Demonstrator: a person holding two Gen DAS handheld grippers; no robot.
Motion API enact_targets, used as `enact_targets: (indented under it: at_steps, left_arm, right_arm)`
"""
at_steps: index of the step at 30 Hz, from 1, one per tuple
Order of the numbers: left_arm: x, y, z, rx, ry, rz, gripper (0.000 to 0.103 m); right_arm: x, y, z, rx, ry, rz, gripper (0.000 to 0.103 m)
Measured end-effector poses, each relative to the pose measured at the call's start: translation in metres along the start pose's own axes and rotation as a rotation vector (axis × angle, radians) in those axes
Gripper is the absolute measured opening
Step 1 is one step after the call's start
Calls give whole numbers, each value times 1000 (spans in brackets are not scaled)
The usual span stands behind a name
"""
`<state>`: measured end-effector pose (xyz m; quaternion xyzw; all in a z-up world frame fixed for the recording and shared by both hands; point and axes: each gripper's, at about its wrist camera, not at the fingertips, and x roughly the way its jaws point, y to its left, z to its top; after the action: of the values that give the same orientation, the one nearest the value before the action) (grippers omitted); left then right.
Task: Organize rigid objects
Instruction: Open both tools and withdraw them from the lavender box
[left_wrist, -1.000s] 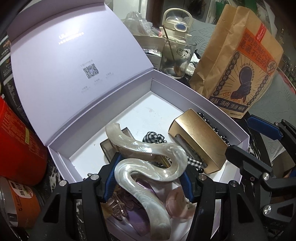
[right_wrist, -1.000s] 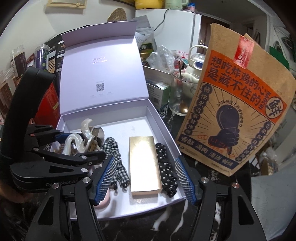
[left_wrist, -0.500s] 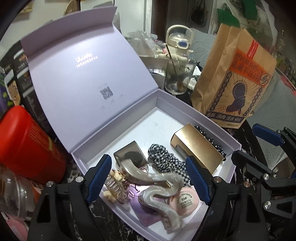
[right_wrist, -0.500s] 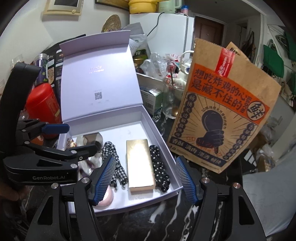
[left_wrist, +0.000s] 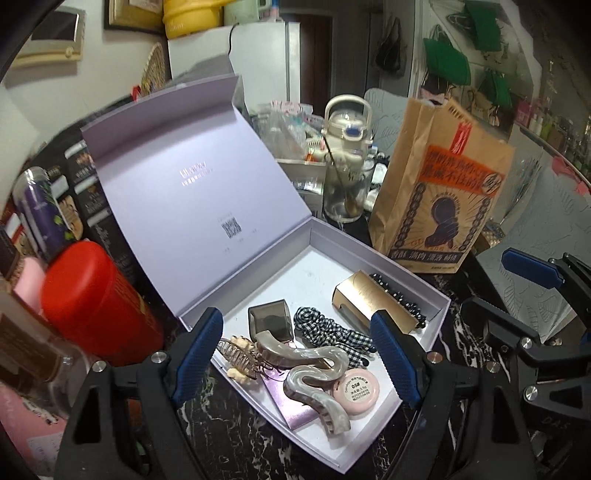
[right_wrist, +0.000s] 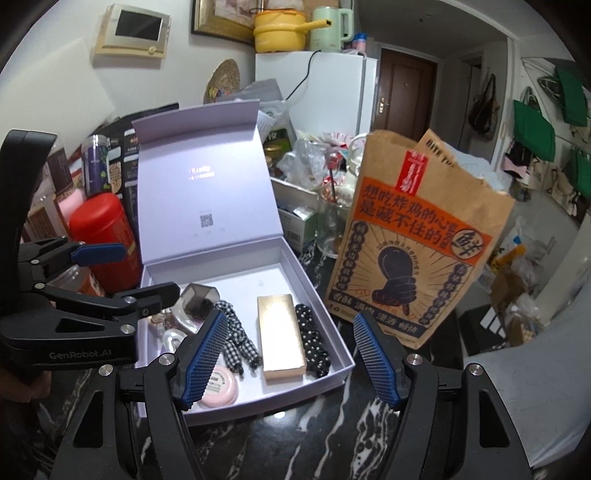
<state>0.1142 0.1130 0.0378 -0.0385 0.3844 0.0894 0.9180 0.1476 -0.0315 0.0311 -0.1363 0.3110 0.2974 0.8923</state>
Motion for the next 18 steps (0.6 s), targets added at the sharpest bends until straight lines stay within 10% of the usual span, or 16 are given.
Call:
enact_targets:
  at_steps: [5, 18]
  left_arm:
    - [-24, -4, -2, 8, -45, 10, 103]
    - [-79, -14, -20, 45, -113, 17, 103]
  right_arm:
    - [-23, 2, 0, -2, -35, -5, 79]
    - [-71, 7, -9, 9, -85, -27, 89]
